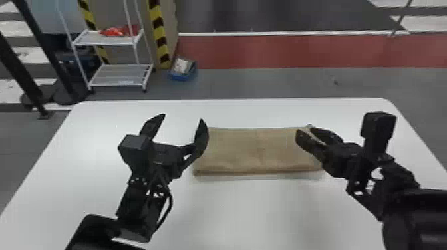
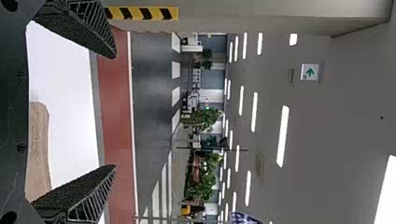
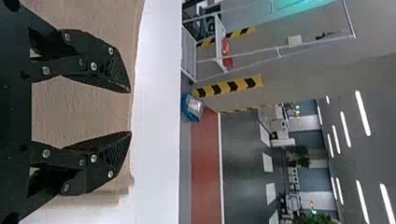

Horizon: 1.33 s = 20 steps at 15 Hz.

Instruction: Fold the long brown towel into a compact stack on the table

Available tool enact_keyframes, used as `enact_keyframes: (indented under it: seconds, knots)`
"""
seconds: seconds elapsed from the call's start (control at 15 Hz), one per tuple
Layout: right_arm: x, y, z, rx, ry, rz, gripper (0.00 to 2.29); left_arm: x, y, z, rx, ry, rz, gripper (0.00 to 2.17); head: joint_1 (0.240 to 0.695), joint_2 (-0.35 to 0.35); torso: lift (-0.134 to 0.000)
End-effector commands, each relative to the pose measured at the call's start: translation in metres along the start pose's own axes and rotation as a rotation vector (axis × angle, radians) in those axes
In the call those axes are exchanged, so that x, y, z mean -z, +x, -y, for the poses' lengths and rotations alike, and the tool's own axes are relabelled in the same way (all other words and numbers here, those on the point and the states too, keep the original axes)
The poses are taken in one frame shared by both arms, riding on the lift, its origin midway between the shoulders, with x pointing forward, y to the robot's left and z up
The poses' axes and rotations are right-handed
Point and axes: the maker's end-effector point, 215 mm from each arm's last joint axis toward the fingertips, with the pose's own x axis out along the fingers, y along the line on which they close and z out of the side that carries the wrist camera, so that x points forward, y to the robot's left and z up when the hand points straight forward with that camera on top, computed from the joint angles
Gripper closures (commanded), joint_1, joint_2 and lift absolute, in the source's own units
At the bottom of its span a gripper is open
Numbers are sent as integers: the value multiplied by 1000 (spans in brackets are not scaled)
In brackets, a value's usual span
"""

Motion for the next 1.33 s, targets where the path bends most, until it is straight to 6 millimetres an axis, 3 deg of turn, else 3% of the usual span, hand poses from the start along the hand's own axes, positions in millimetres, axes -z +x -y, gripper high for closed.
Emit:
enact_keyframes:
  seconds: [0.0,0.13,0.27,0.33,0.4,0.47,0.53,0.67,0.8,1.0,1.27]
  knots:
    - [-6,-20,72,86,76,35,53,9,5,27,44,9,-15,39,695,-45,-121]
    - [-11,-40,116,52,206,43,66,20,17,56,96,15,-35,107,695,-113,-121]
    - [-10,-51,135,73,231,38,70,33,30,61,114,14,-76,427,695,-212,-121]
    - [-6,-51,137,72,239,26,66,52,36,62,126,18,-149,839,695,-236,-121]
    - [-3,-51,138,72,242,20,66,70,39,63,140,20,-228,1389,695,-251,-121]
    - [0,-51,139,72,244,17,70,82,39,64,154,17,-276,1747,695,-258,-121]
    - [6,-47,139,61,254,7,70,89,37,65,172,8,-303,1885,695,-262,-121]
    - [19,-34,136,31,280,-24,70,101,35,63,204,-22,-347,1889,695,-268,-121]
    - [30,-18,119,-3,277,-48,70,112,33,48,182,-19,-380,1889,695,-261,-121]
    - [29,-1,95,-52,259,-71,73,117,33,29,154,-8,-391,1889,695,-213,-121]
    - [27,14,82,-69,238,-105,83,124,29,19,161,-10,-418,1885,695,-166,-121]
